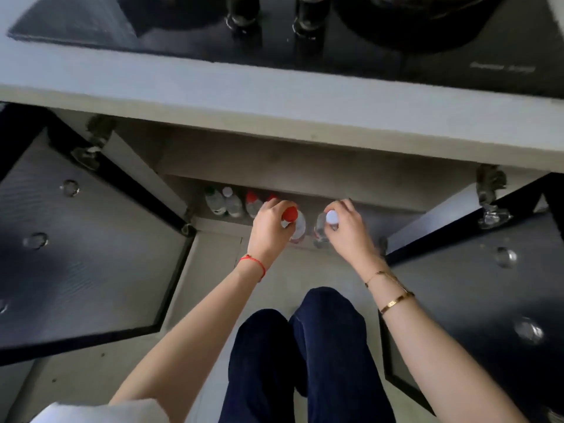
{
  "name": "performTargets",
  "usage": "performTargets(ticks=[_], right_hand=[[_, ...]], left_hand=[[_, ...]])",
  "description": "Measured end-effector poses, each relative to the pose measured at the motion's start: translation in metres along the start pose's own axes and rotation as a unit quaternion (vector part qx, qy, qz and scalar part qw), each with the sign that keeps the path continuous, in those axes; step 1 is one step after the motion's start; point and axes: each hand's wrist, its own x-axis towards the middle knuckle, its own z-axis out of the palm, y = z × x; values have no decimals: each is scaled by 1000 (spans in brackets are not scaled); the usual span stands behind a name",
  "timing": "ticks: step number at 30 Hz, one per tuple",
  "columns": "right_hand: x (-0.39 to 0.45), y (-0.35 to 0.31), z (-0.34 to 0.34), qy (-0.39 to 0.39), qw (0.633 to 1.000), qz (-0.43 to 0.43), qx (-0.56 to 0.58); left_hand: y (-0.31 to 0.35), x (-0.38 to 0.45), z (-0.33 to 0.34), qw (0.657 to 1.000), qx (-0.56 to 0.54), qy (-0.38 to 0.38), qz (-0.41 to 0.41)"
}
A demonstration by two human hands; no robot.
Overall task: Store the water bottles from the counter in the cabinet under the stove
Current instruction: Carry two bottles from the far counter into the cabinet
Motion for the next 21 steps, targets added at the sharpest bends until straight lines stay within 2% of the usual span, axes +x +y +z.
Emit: performTargets(ticks=[6, 10, 21], right_hand=[[51, 56, 88, 18, 997, -45, -63], [75, 78, 129, 21, 995, -69, -75], [118, 99, 166, 23, 992, -75, -101]], left_hand=[[-84, 42, 89, 999, 2, 5, 39], [-118, 61, 129, 999, -1, 19, 46], [-146, 102, 163, 998, 13, 29, 58]])
